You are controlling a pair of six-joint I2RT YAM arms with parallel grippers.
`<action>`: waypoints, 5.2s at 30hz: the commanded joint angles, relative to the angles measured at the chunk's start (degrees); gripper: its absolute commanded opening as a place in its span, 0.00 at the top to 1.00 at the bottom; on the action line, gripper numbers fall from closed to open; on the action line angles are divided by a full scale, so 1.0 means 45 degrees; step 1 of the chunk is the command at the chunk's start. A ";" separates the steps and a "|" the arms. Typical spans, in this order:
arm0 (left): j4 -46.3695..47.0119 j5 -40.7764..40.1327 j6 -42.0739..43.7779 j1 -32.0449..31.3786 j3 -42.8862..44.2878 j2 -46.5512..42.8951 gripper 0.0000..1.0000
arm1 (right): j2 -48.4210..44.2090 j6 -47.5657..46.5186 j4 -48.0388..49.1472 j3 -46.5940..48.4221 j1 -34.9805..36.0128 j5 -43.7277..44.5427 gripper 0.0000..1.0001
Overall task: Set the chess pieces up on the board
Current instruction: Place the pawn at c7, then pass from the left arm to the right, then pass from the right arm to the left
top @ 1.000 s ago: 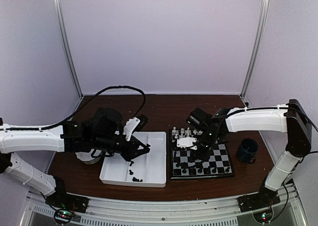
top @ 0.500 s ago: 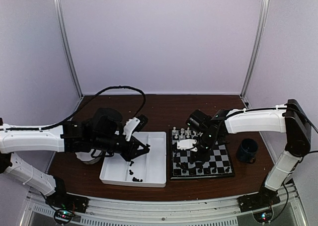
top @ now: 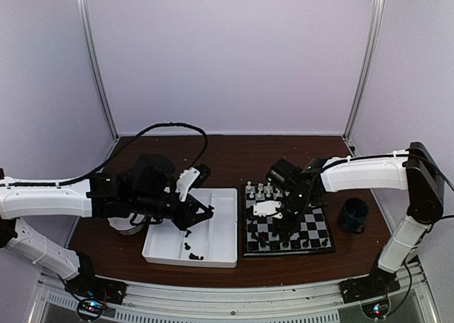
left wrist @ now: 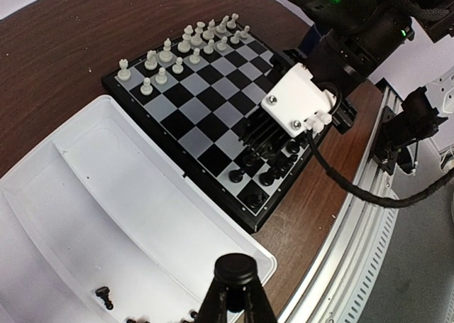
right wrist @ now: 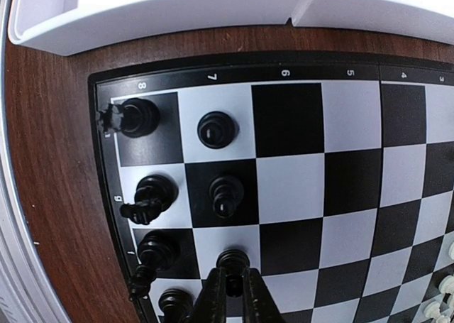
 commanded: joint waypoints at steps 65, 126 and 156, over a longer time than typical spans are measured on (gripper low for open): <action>0.2058 1.0271 -0.1639 0.0240 0.4218 0.4182 0.97 | -0.2207 -0.3271 -0.5322 0.6686 0.3494 -0.0783 0.62; 0.7514 0.3607 0.0612 -0.0066 0.3251 0.3763 0.68 | -0.3342 0.4425 -0.1264 0.2951 -0.3385 -1.1301 0.86; 0.8171 0.5217 -0.0951 0.0307 0.4113 0.5153 1.00 | -0.3939 0.3658 -0.1726 0.2578 -0.3747 -1.0450 0.66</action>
